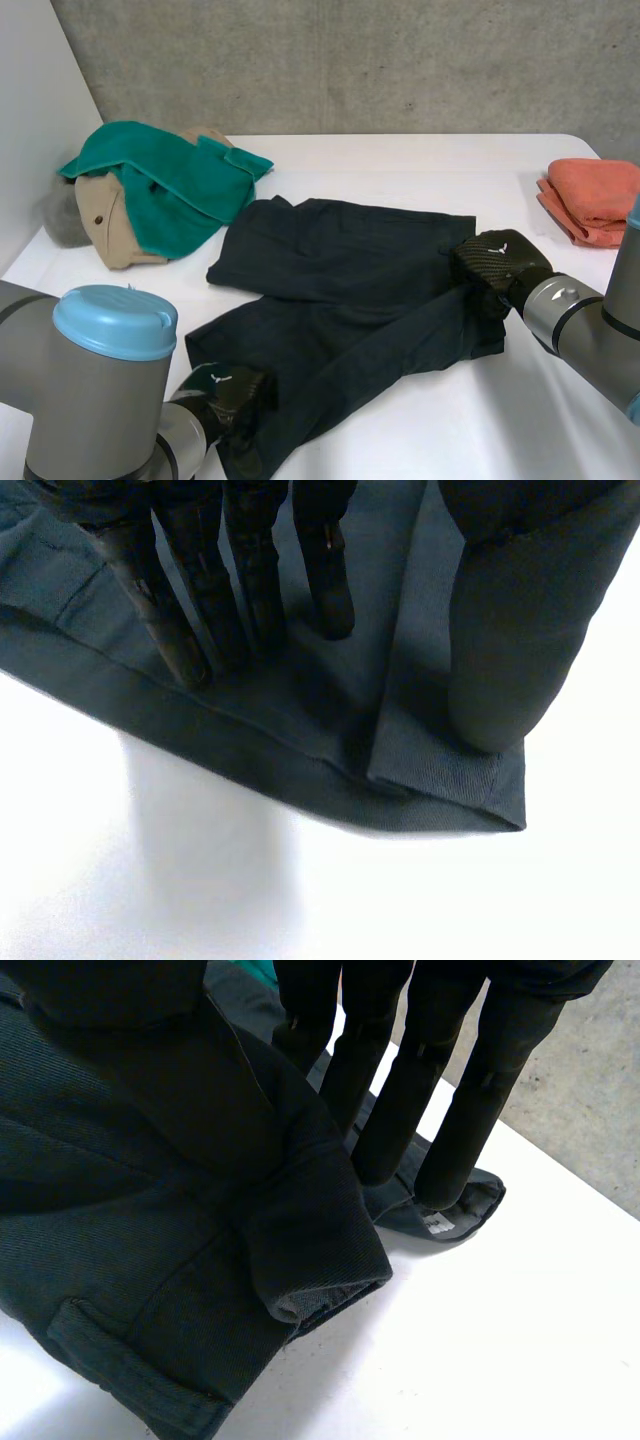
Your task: Fold the laundry.
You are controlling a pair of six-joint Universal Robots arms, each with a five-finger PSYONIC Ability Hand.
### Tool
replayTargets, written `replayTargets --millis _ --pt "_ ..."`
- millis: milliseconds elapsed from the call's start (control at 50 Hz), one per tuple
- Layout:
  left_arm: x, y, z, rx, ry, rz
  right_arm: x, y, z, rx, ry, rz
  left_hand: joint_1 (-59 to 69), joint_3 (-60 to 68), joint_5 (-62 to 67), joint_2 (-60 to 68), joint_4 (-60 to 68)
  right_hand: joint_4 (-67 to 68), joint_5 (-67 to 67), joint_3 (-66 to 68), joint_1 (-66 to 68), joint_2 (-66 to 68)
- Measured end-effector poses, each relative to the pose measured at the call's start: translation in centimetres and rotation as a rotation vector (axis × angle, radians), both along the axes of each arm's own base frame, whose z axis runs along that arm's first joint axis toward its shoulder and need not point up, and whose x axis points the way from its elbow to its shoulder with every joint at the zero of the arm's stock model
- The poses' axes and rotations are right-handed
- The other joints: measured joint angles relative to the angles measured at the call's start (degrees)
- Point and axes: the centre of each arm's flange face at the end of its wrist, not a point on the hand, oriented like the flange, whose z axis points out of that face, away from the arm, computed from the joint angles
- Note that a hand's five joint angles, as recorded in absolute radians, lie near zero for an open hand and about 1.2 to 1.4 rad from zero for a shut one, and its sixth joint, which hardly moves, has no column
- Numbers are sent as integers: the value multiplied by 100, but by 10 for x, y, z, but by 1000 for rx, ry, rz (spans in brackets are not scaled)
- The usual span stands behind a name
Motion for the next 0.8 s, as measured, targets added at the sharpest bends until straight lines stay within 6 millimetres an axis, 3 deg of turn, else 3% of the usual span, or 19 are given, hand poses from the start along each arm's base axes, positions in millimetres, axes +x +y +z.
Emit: replayTargets --millis 220,280,440,480,520,560,620,720,800 --pt "5 5 43 -121 94 7 1 2 0 2 0 7 -372 -336 -454 -366 -445 0 0 0 0 0" --pt "5 6 44 -121 95 7 1 2 -1 2 0 7 -372 -336 -454 -366 -445 0 0 0 0 0" --pt "6 11 16 -32 28 -1 0 3 -1 4 1 7 -369 -334 -489 -402 -481 0 0 0 0 0" --pt "4 10 5 -2 3 -2 0 3 -1 4 1 6 -13 -34 -62 -84 -69 0 0 0 0 0" --pt "2 8 1 8 -6 -3 0 4 0 4 1 5 2251 1931 1888 1908 1919 0 0 0 0 0" --pt "1 7 0 7 -7 -4 -1 4 0 3 1 4 3324 3025 2971 3100 3020 0 0 0 0 0" --pt "-1 6 2 -4 0 -6 -1 4 1 -1 1 2 3489 3599 3413 3622 3597 0 0 0 0 0" --pt "-4 7 27 -83 48 -14 -3 9 8 -19 13 11 3489 3717 3432 3750 3754 0 0 0 0 0" --pt "-1 13 60 -184 110 -16 -5 19 16 -46 62 38 3489 3718 3432 3750 3754 0 0 0 0 0"
